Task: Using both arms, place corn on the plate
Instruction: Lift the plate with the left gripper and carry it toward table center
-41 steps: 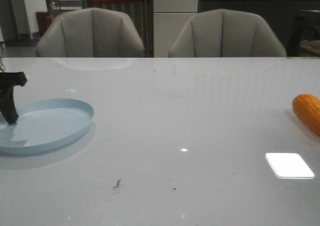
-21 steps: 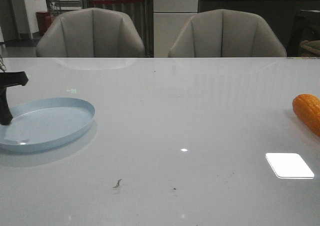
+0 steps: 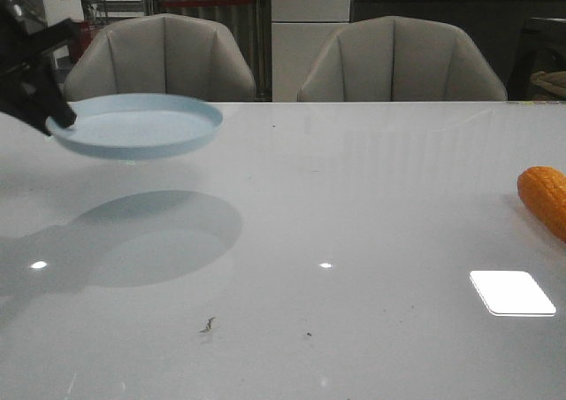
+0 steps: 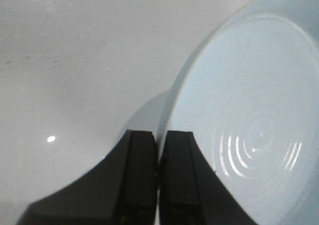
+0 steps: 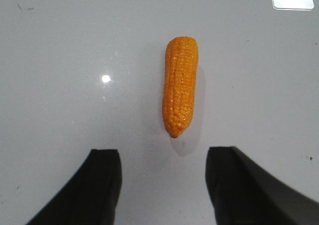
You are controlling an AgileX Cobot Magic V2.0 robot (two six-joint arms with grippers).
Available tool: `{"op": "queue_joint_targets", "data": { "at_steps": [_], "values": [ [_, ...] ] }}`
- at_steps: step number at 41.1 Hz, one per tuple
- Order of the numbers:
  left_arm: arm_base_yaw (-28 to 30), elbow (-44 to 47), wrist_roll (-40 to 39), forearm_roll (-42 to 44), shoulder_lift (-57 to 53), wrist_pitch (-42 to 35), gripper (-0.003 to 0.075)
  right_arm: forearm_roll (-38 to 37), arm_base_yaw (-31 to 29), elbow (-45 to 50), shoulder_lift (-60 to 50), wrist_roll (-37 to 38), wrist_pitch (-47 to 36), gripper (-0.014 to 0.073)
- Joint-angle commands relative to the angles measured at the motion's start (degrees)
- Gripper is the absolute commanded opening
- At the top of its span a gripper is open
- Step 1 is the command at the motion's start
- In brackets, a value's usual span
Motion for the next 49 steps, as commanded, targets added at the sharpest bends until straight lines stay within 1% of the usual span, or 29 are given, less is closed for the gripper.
{"op": "queue_joint_targets", "data": {
  "at_steps": [1, 7, 14, 17, 20, 22, 26, 32, 39, 45, 49],
  "values": [
    [-1.6, -3.8, -0.5, -10.0, -3.1, -0.2, 0.0102, -0.4, 0.0, -2.0, -0.3, -0.6, -3.5, 0.0489],
    [-5.3, -4.6, -0.5, -17.8, -3.1, -2.5, 0.0102, -0.4, 0.0, -2.0, -0.3, -0.6, -3.4, 0.0489],
    [-11.9, -4.5, -0.5, -17.9, -3.1, -6.7, 0.0102, -0.4, 0.0, -2.0, -0.3, -0.5, -3.1, 0.0489],
    [-15.2, -4.5, -0.5, -15.3, -3.1, -9.3, 0.0102, -0.4, 0.0, -2.0, -0.3, -0.5, -3.0, 0.0489],
    [-17.9, -4.5, -0.5, -10.0, -3.1, -10.7, 0.0102, -0.4, 0.0, -2.0, -0.3, -0.5, -2.9, 0.0489],
    [-19.7, -4.5, -0.5, -5.0, -3.0, -10.6, 0.0102, -0.3, 0.0, -2.0, -0.3, -0.5, -2.9, 0.0489],
    [-22.0, -4.5, -0.5, 0.2, -2.4, -9.6, 0.0102, -0.3, 0.0, -2.0, -0.3, -0.5, -2.9, 0.0489],
    [-23.8, -4.3, -0.5, 0.4, -0.1, -7.1, 0.0102, -0.3, 0.0, -2.0, -0.3, -0.5, -2.9, 0.0489],
    [-24.9, -4.3, -0.5, 0.2, 3.6, -2.5, 0.0102, -0.3, 0.0, -2.0, -0.3, -0.5, -2.9, 0.0489],
    [-25.1, -4.2, -1.4, 0.5, 6.6, -1.1, 0.0102, -0.3, 0.0, -2.0, -0.3, -0.5, -2.9, 0.0489],
    [-25.1, -4.2, -1.8, 2.8, 7.7, -1.4, 0.0102, -0.3, 0.0, -2.0, -0.3, -0.5, -2.9, 0.0489]
  ]
}}
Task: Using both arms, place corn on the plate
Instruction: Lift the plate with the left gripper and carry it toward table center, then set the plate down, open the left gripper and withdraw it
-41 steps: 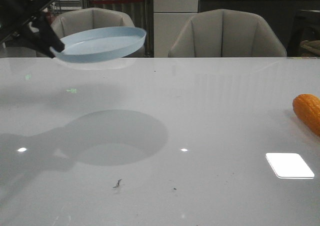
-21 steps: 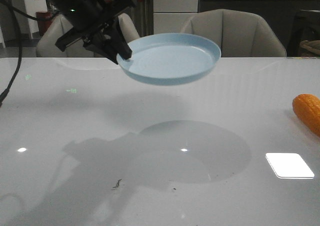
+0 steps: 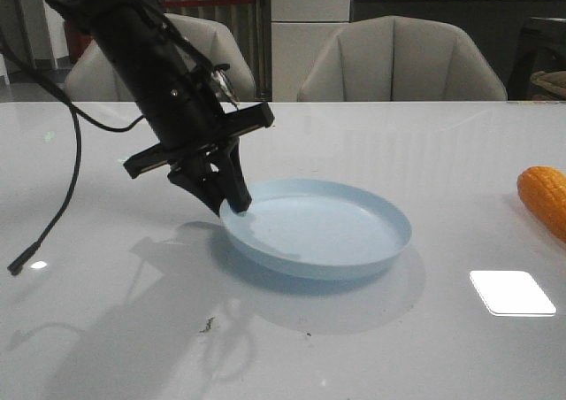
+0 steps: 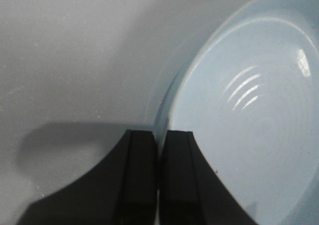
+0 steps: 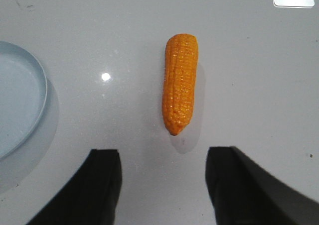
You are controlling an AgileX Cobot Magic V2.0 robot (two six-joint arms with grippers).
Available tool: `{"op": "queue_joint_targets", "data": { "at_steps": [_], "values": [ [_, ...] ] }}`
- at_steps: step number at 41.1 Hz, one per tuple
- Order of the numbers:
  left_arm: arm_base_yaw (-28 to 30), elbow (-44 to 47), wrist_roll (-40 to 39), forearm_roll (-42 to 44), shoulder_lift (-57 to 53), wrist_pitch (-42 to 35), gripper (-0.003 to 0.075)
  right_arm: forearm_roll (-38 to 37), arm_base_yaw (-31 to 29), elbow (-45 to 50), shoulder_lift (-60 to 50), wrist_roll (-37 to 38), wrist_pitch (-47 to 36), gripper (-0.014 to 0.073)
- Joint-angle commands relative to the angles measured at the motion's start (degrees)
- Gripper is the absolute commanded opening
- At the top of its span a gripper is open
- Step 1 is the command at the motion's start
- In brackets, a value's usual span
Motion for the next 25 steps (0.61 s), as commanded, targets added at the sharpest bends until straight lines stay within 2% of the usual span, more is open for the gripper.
{"op": "queue_joint_targets", "data": {
  "at_steps": [1, 10, 17, 25],
  "values": [
    [-0.4, -1.8, -0.9, 0.2, -2.9, -0.2, 0.0102, -0.3, 0.0, -2.0, -0.3, -0.5, -3.3, 0.0489],
    [-0.4, -2.1, -0.9, 3.0, -2.8, -1.3, 0.0148, -0.3, 0.0, -2.0, -0.3, -0.5, -3.3, 0.0489],
    [-0.4, -3.4, -0.9, 3.1, -2.9, -1.2, 0.0265, -0.3, 0.0, -2.0, -0.3, -0.5, -3.2, 0.0489],
    [-0.4, -9.6, -0.8, 5.6, -2.9, 1.5, 0.0411, -0.3, 0.0, -2.0, -0.3, -0.5, -3.1, 0.0489]
  ]
}}
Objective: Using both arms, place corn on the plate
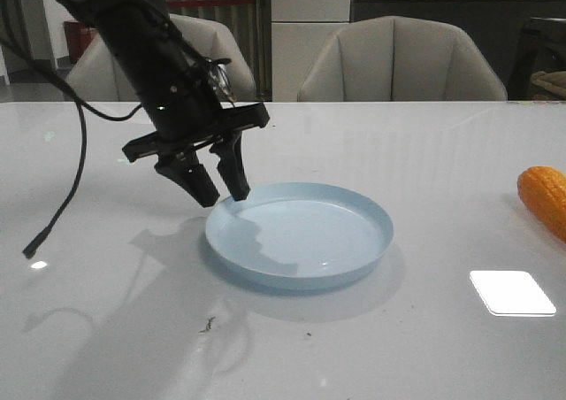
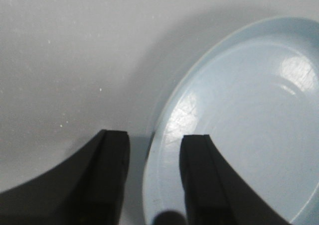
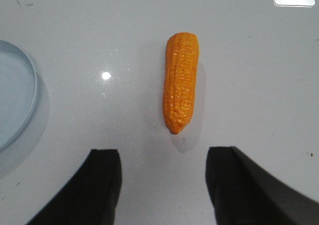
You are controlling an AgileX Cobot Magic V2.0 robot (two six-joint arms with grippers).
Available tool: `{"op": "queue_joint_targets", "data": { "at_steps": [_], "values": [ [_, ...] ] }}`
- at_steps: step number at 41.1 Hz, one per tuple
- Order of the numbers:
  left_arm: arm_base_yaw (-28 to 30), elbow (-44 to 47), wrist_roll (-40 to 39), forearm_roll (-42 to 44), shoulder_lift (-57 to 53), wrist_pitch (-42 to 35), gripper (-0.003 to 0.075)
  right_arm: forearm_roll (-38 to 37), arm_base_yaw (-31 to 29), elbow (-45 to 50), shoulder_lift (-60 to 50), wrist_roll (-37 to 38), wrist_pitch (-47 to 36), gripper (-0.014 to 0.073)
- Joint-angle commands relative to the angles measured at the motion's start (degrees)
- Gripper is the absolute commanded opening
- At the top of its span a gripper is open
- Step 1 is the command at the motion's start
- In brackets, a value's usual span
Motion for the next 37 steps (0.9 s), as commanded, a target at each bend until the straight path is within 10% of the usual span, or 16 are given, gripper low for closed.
{"op": "queue_joint_targets", "data": {
  "at_steps": [1, 20, 37],
  "values": [
    [-0.4, -5.6, -0.4, 0.7, -3.7, 1.6, 0.0418, -0.3, 0.0, -2.0, -0.3, -0.5, -3.3, 0.0489],
    [3.8, -28.7, -0.4, 6.2, -4.2, 11.1, 0.0421, -0.3, 0.0, -2.0, -0.3, -0.5, -3.6, 0.0489],
    [8.2, -30.3, -0.4, 24.5, -12.0, 6.8, 0.0421, -0.3, 0.0, -2.0, -0.3, -0.5, -3.7, 0.0489]
  ]
}}
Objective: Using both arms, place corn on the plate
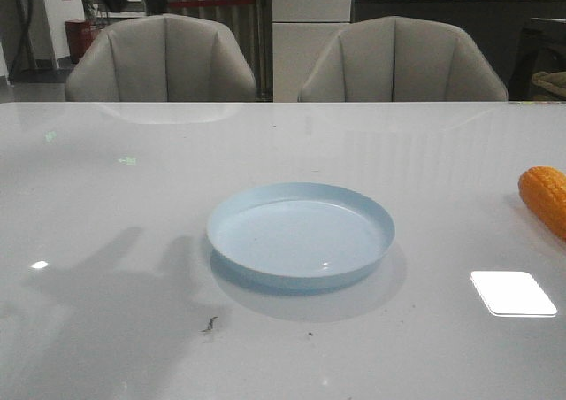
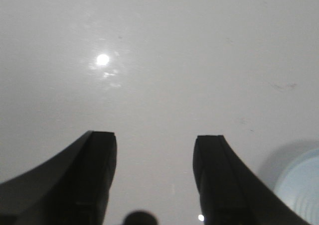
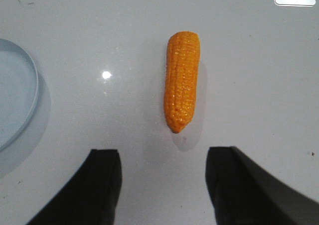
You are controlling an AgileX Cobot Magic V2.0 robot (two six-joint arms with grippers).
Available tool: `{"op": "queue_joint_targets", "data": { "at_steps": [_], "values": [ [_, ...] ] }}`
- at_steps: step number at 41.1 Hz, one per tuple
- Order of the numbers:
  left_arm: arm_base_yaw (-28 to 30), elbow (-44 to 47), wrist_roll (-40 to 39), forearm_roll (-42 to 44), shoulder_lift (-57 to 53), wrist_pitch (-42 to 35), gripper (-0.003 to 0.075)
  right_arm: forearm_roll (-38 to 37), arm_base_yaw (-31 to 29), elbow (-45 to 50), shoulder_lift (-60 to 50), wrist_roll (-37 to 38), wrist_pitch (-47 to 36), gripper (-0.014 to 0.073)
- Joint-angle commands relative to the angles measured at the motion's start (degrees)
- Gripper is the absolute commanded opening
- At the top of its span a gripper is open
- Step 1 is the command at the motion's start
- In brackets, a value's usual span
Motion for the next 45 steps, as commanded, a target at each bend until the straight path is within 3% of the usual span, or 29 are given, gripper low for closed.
{"op": "queue_joint_targets", "data": {
  "at_steps": [1, 31, 37, 45],
  "values": [
    [0.9, -2.1, -0.4, 1.9, -5.9, -3.6, 0.0421, -0.3, 0.0, -2.0, -0.3, -0.5, -3.9, 0.0489],
    [8.1, -1.3, -0.4, 3.1, -10.3, -2.0, 0.0421, -0.3, 0.0, -2.0, -0.3, -0.5, -7.3, 0.0489],
    [8.1, 5.4, -0.4, 5.7, -13.6, -8.0, 0.0421, -0.3, 0.0, -2.0, -0.3, -0.5, -8.2, 0.0489],
    [8.1, 25.3, -0.4, 6.0, -22.5, -21.5, 0.0421, -0.3, 0.0, -2.0, -0.3, -0.5, -8.8, 0.0489]
  ]
}}
